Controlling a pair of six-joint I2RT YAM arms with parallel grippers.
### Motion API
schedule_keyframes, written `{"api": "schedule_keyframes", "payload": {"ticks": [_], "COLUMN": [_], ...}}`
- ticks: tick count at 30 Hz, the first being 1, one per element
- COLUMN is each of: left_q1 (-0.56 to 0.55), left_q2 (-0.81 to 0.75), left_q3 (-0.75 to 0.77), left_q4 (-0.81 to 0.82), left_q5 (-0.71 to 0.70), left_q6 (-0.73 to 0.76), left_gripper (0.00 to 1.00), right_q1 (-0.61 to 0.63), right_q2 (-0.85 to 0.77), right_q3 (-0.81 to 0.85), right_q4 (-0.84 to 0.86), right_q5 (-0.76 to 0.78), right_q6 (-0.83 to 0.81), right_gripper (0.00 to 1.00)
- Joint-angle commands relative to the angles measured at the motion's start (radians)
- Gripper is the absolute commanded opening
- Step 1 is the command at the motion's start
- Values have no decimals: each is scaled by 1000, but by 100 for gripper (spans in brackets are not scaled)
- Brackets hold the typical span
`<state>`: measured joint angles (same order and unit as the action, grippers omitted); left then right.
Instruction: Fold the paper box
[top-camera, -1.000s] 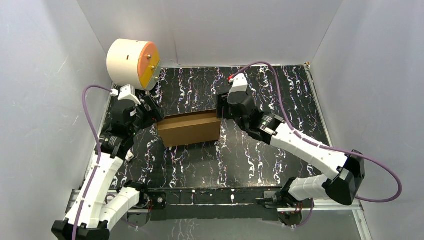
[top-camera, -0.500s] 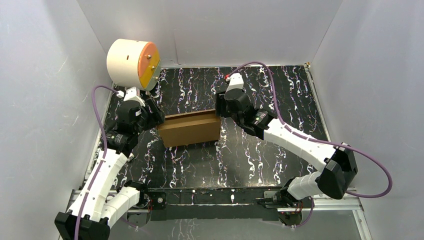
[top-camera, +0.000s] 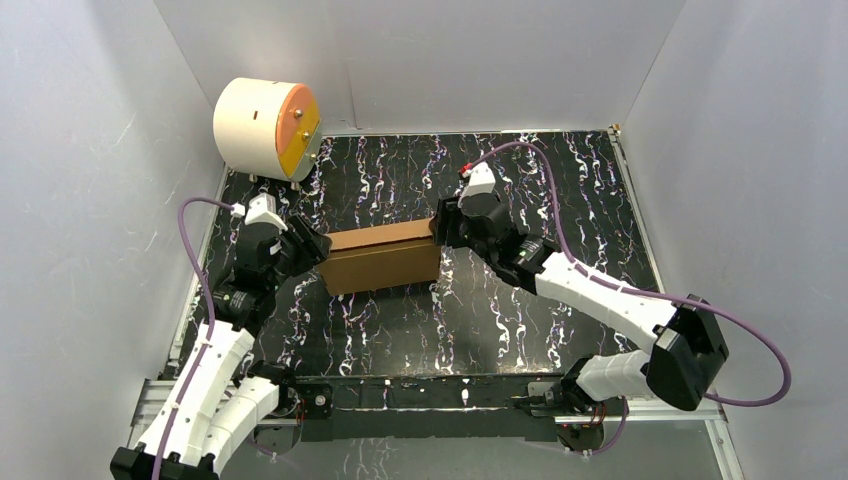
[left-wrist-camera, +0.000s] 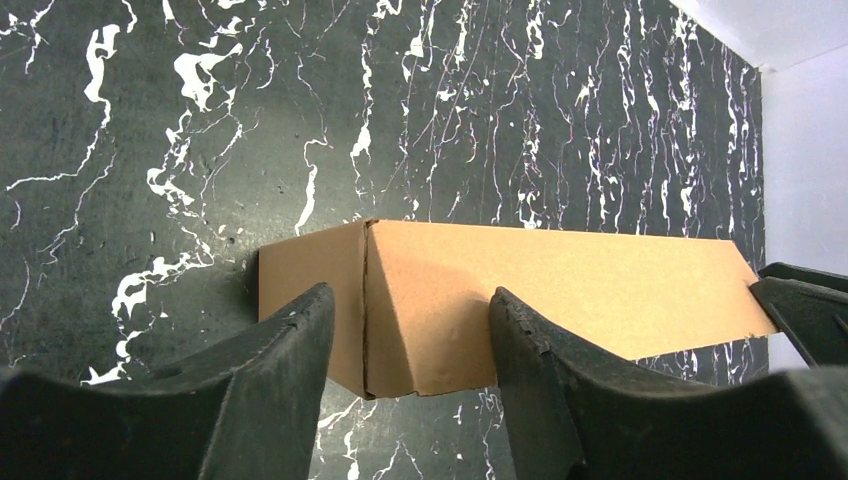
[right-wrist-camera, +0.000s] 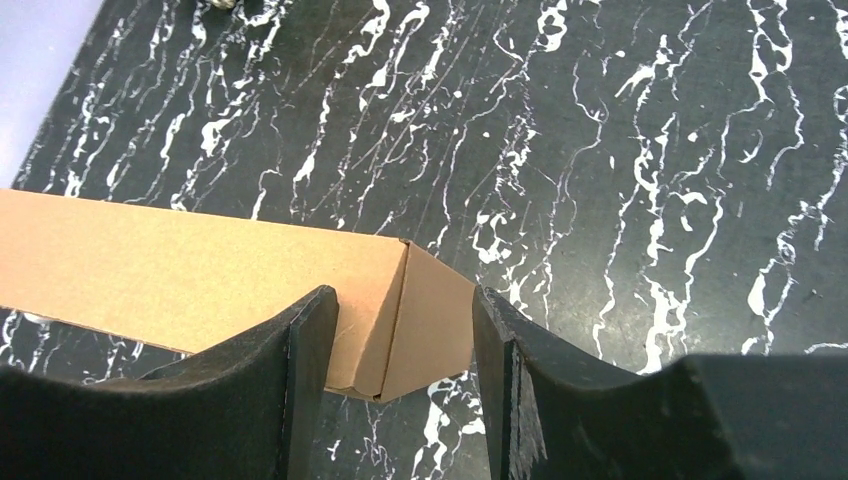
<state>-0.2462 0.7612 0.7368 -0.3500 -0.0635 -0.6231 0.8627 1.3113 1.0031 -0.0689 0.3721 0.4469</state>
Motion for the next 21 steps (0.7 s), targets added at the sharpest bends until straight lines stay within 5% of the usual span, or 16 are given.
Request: {"api": "schedule_keyframes", "payload": {"ticks": [1,10,21], "left_q1": [-4,-4,-4], "left_q2": [-29,-64,102], "left_q3": [-72,-192,-255], "left_q4": [-79,-15,364], "left_q5": [-15,90,405], "left_q6": [-30,-140,-223], "left_gripper": [56,55,49], "right_q1": [-25,-137,-274], "right_q2": [6,-31,-56], "right_q3": [-82,-230,-348], "right_q4": [-17,114,194], "right_q5": [-117,-354,-556], "right_q6": [15,71,-2], "right_gripper": [60,59,57]}}
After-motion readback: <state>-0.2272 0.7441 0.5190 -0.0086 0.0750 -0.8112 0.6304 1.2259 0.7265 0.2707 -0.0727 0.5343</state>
